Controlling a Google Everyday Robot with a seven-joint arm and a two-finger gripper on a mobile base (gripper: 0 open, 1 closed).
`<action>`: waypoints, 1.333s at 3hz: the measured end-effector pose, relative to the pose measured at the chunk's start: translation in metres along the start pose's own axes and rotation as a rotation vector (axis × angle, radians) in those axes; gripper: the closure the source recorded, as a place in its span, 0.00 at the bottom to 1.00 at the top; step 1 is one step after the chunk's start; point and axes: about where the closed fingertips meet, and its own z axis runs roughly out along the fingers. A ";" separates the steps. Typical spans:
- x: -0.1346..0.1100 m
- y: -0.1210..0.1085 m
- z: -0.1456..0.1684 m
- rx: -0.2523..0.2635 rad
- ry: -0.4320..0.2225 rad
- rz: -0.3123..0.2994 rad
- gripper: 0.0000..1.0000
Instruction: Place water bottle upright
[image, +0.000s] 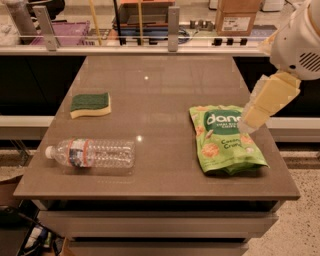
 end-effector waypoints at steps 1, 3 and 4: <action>-0.024 0.003 0.015 -0.044 -0.027 -0.021 0.00; -0.077 0.015 0.036 -0.147 -0.014 -0.037 0.00; -0.097 0.024 0.046 -0.153 -0.019 0.024 0.00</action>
Offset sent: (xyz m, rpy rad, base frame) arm 0.0327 0.0928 -0.0128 0.0410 0.1550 0.1418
